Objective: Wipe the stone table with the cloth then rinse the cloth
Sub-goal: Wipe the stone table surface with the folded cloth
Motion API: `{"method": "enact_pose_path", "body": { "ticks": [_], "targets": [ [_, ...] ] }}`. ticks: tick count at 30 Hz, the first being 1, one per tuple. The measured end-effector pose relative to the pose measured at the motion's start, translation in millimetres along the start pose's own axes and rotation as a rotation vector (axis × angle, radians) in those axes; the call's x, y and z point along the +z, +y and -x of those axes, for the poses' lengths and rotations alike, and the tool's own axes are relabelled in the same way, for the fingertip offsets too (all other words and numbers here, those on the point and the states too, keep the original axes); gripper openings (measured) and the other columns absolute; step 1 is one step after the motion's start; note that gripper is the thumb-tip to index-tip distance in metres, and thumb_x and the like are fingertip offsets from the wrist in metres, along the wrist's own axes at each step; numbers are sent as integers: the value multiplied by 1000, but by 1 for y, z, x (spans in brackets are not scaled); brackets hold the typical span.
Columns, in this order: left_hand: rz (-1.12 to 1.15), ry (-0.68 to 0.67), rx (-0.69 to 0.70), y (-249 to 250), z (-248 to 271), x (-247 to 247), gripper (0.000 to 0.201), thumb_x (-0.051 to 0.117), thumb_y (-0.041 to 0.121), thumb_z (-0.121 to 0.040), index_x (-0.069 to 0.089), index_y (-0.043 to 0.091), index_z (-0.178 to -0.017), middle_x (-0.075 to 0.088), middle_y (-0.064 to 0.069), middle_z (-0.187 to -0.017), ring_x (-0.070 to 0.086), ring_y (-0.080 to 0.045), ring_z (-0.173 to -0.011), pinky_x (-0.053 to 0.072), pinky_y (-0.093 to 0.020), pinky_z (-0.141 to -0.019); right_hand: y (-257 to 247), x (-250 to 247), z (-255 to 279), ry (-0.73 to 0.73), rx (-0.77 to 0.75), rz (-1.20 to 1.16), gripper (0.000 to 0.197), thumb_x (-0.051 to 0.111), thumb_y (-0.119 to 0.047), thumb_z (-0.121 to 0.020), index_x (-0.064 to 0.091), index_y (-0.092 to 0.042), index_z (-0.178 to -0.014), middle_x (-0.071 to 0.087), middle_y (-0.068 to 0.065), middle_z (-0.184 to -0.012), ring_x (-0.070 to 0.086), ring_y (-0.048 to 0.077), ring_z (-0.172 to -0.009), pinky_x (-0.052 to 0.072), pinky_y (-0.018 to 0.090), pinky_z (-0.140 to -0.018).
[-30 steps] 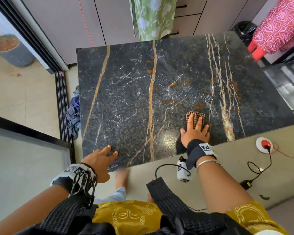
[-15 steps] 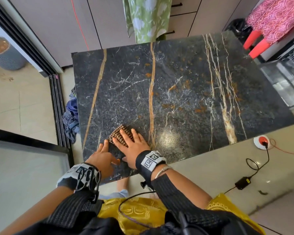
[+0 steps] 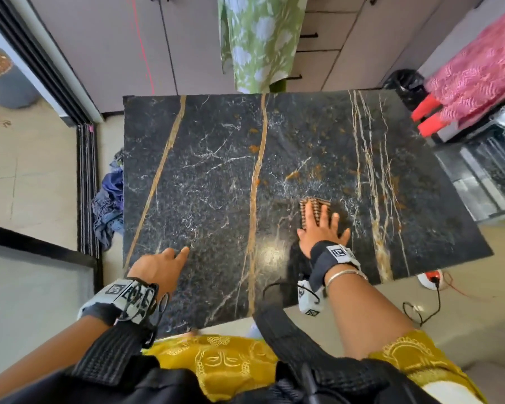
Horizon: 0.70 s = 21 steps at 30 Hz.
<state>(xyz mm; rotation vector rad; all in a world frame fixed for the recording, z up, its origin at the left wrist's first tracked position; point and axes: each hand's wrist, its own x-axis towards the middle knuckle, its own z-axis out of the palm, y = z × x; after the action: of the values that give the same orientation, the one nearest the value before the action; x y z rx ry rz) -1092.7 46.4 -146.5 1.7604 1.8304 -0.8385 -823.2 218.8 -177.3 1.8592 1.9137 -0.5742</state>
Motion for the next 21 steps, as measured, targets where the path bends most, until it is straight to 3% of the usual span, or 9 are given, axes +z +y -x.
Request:
{"method": "enact_pose_path", "body": {
  "ticks": [4, 8, 11, 16, 19, 21],
  "targets": [
    [-25, 20, -87, 17, -5, 3, 73, 44, 19, -91, 1, 10, -149, 34, -6, -142, 50, -23, -121, 35, -33, -102, 9, -15, -25, 42, -31, 68, 75, 33, -52, -94, -11, -26, -149, -12, 12, -158, -12, 30, -145, -1, 52, -117],
    [103, 10, -204, 25, -8, 6, 69, 43, 21, -89, 8, 16, -149, 31, -4, -142, 51, -26, -118, 39, -34, -101, -17, -25, -32, -37, -132, -7, 90, 38, -63, -88, -10, -17, -149, -21, 22, -154, -18, 37, -142, -3, 47, -116],
    [186, -24, -267, 31, -6, 6, 73, 47, 31, -88, 7, 20, -149, 24, -3, -147, 50, -28, -120, 39, -34, -101, -45, -24, -23, -140, -421, 124, 101, 42, -70, -82, -14, -18, -148, -26, 24, -151, -23, 41, -140, -5, 48, -115],
    [226, -39, -352, 46, -4, 11, 76, 47, 33, -87, 4, 21, -149, 18, -7, -151, 37, -28, -132, 32, -41, -108, -102, 8, 14, -197, -896, 446, 114, 58, -65, -77, -15, -14, -148, -27, 25, -150, -23, 43, -139, -5, 51, -116],
    [239, -61, -382, 53, -3, 11, 78, 48, 36, -86, 4, 23, -149, 21, -8, -149, 38, -29, -131, 34, -42, -106, -115, 29, 31, -155, -1049, 570, 106, 56, -60, -82, -12, -15, -149, -24, 22, -153, -20, 39, -141, -4, 48, -116],
    [217, -50, -389, 56, -3, 7, 76, 49, 34, -86, 7, 21, -148, 24, -8, -147, 37, -28, -131, 35, -41, -105, -110, 34, 30, -129, -1072, 528, 90, 49, -55, -88, -7, -21, -150, -20, 16, -156, -17, 33, -144, -7, 49, -116]
  ]
}}
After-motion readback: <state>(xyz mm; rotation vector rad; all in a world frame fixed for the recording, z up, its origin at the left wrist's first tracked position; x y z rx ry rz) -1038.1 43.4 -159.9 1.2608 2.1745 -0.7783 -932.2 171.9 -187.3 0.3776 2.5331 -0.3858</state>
